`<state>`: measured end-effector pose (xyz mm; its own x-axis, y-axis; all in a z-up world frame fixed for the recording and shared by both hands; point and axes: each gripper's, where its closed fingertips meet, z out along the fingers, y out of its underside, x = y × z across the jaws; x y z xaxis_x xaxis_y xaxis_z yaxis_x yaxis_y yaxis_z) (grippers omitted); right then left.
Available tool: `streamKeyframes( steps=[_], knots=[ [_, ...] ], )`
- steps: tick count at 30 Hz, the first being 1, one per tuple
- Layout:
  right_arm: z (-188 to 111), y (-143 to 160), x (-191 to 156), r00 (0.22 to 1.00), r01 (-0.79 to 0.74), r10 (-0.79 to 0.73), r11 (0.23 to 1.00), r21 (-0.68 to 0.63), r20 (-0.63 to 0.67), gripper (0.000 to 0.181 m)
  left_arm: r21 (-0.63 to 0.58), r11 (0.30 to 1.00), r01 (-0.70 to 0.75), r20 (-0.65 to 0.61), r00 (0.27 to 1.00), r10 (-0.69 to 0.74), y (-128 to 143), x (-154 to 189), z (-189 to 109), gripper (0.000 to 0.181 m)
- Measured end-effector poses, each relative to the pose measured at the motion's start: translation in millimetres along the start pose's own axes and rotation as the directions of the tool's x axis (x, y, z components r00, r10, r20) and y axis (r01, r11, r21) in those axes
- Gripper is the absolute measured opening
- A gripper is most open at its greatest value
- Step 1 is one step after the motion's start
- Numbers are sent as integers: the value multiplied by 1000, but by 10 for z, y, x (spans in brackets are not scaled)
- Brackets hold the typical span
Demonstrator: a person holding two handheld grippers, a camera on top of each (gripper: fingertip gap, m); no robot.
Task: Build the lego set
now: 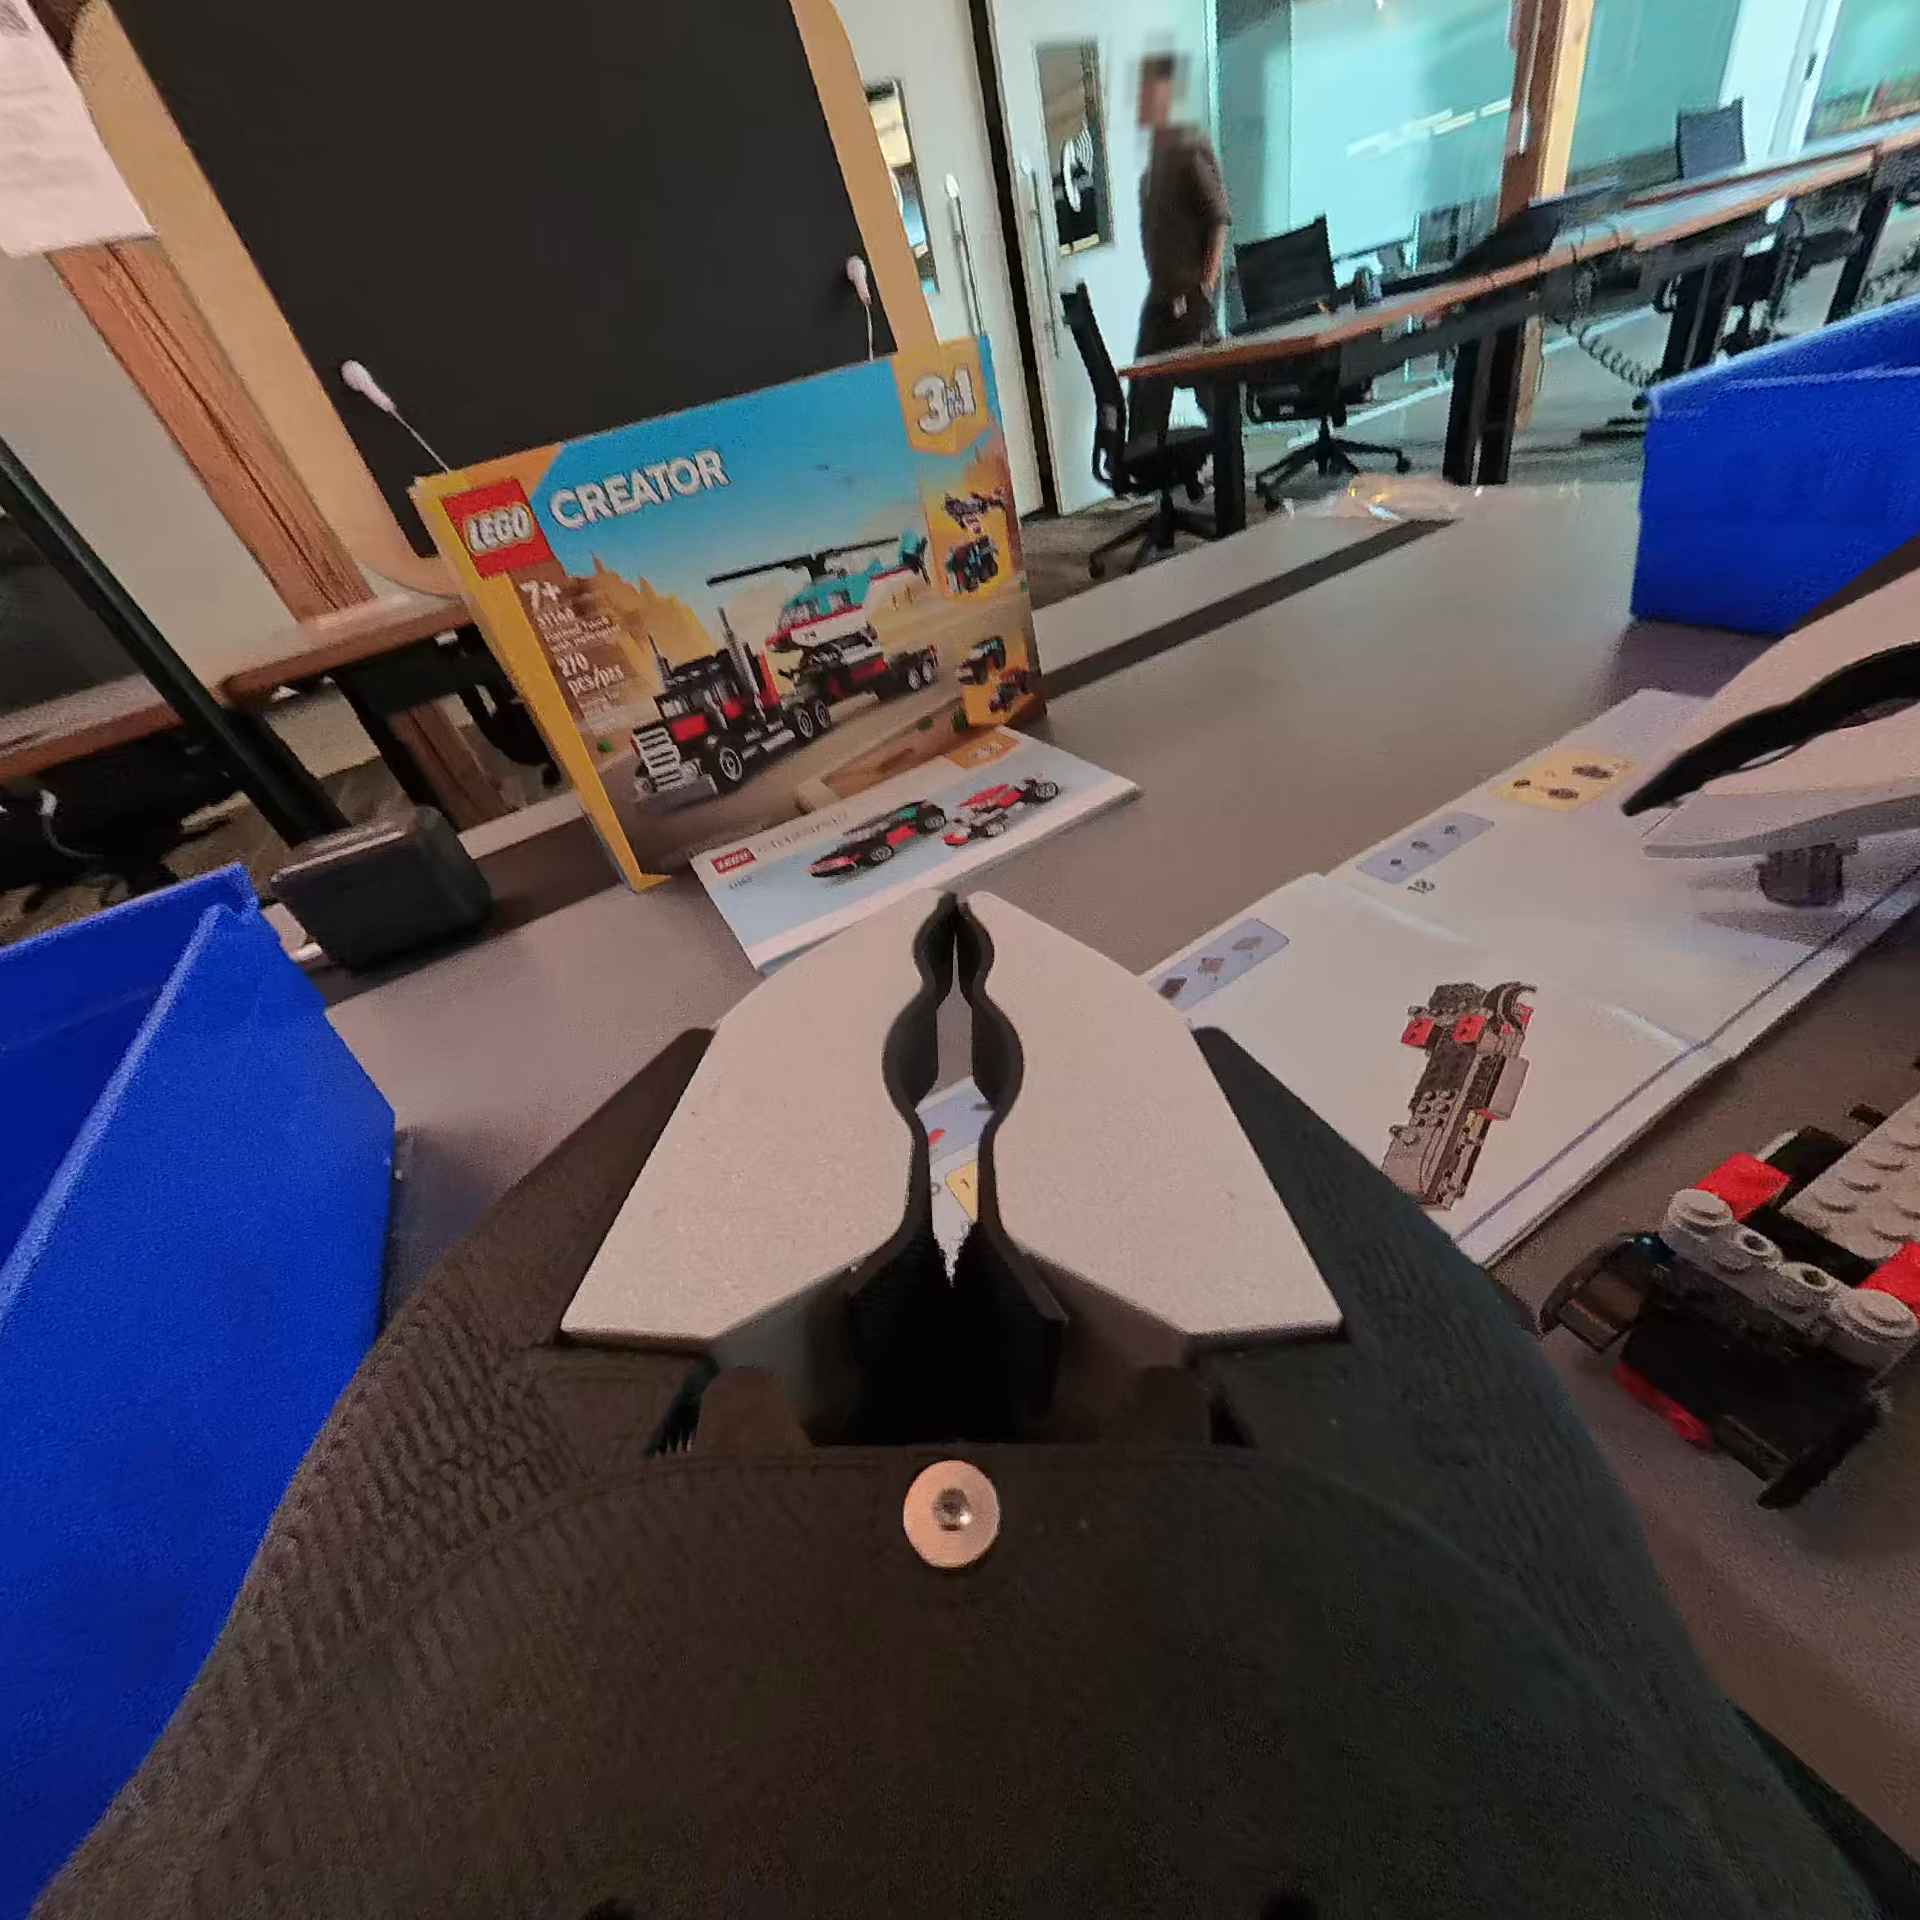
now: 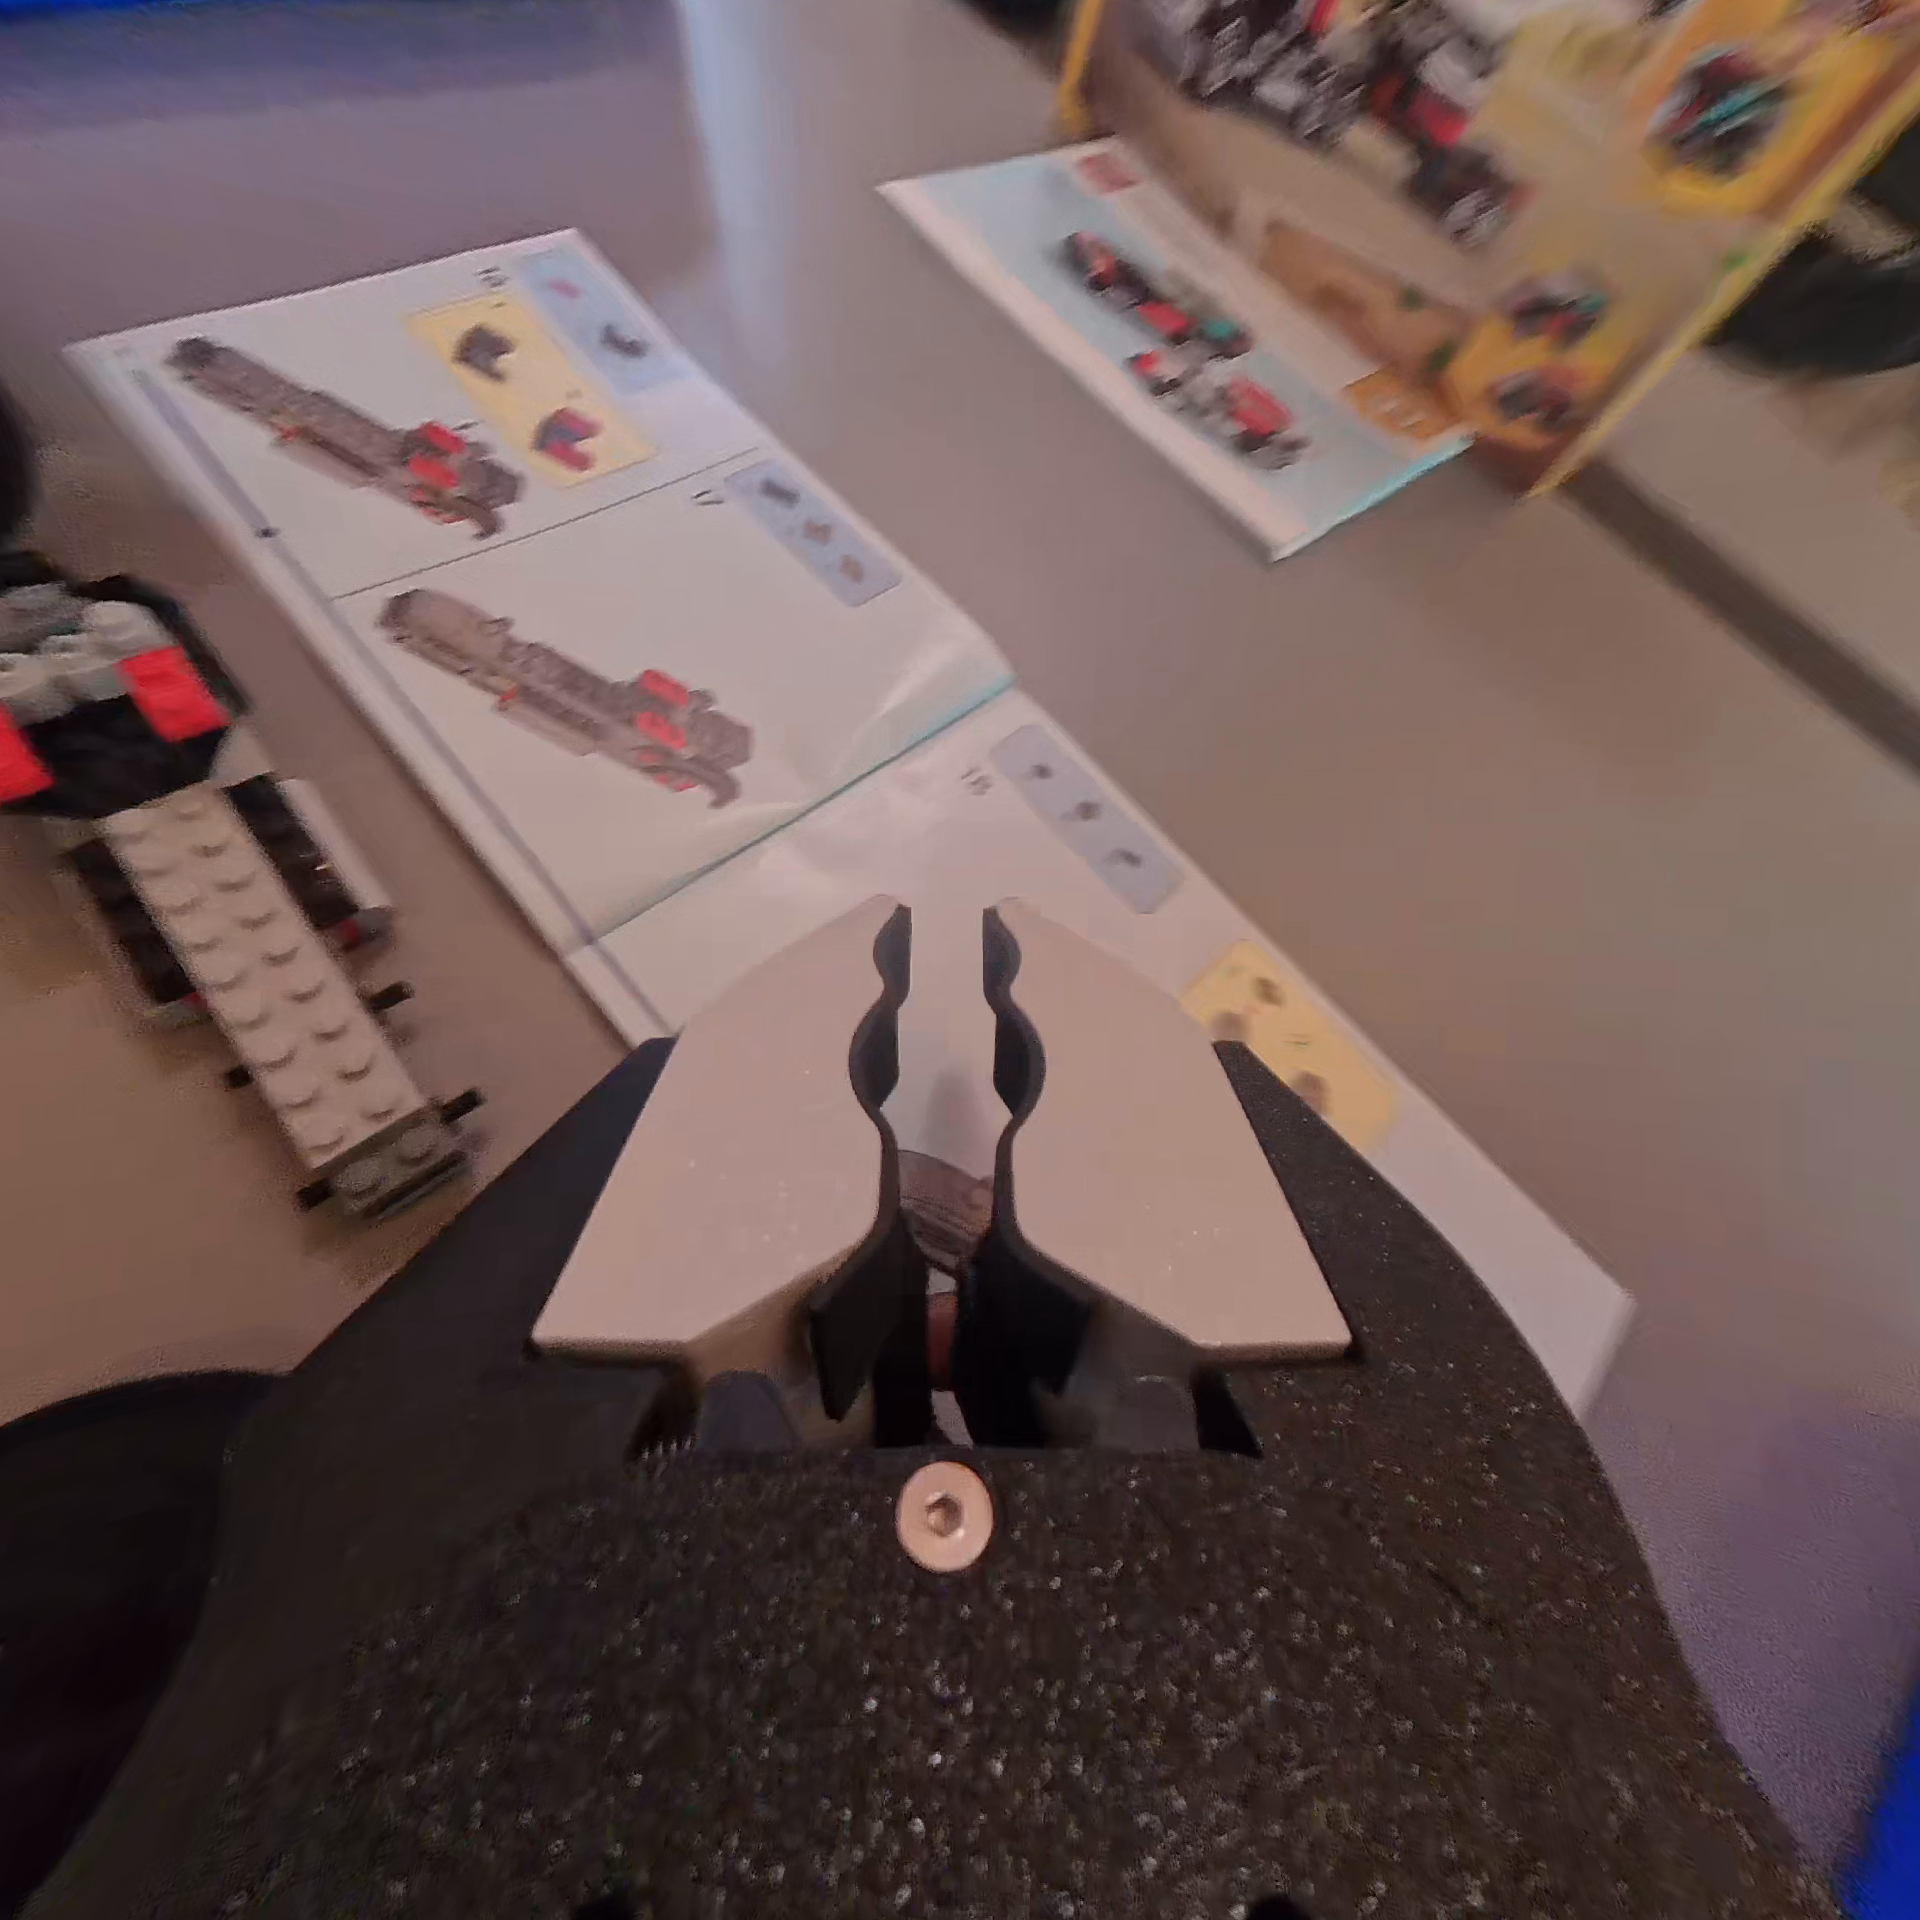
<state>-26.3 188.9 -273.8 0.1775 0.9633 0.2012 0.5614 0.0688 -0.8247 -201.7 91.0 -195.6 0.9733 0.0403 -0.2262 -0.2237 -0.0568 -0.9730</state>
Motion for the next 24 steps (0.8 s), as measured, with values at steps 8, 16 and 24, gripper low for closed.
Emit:
streamKeyframes(
  steps=[8, 16, 24],
  knots=[
    [172, 135, -317, 968, -32, 65, 990, -139, 241, 13, -273, 952, -140, -215, 973, 82, 427, 351, 175, 1],
    [-140, -402, -626, 904, -51, -50, 974, 222, 426, 40, 30, 990, -141, -783, 612, 111, 165, 1022, -428, 41],
    [-38, -345, -1375, 727, 266, -290, 955, 135, 623, 70, -23, 937, -349, -820, 542, 182, 437, 1206, -434, 53]
  ],
)
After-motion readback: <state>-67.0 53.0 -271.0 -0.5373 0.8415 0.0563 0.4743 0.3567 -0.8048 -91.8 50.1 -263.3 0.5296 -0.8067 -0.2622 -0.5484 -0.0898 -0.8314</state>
